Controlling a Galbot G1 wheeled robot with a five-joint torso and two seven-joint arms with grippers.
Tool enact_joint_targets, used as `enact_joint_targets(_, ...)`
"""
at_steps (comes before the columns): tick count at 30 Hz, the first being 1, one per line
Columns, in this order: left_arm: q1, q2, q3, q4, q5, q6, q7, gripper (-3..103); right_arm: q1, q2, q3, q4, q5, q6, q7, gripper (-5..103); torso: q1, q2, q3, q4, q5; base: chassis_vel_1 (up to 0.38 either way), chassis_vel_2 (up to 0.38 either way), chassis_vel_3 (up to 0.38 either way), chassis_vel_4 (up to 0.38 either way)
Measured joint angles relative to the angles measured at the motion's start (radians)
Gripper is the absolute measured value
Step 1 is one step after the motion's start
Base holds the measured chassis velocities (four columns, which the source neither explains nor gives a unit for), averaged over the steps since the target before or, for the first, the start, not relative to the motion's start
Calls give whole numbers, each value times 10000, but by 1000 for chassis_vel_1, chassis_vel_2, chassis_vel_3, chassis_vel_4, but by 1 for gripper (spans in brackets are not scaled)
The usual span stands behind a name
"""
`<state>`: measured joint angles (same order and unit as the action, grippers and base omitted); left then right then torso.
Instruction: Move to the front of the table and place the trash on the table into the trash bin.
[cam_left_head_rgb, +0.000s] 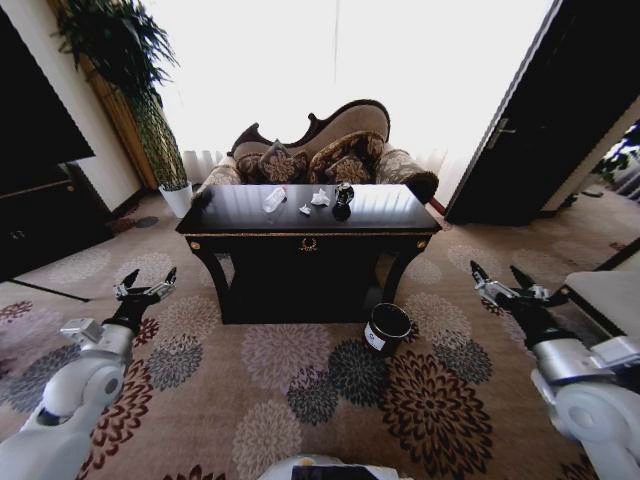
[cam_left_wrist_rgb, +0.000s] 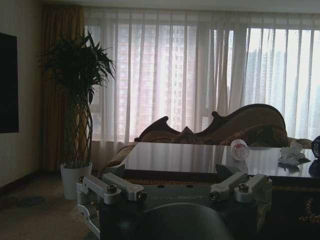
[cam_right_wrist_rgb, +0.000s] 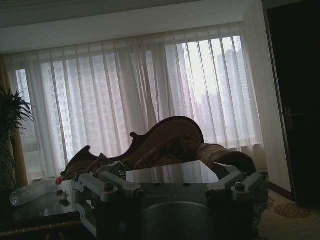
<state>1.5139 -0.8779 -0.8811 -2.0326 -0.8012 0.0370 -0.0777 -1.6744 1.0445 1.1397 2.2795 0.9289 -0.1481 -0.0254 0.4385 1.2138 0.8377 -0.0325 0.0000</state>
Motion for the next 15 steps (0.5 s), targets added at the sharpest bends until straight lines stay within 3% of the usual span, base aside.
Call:
enact_joint_targets(7, 36, -1, -46, -53, -85, 259, -6, 100, -21, 63, -52, 29, -31, -12, 0, 100, -89, -167, -76, 0, 0, -114, 90, 87, -89)
enact_joint_targets(15, -76, 4, 42, -18, -71, -62, -32, 100, -29, 94, -61, 36, -39, -18, -1, 100, -214, -427, -209, -2, 0, -95, 70, 79, -89)
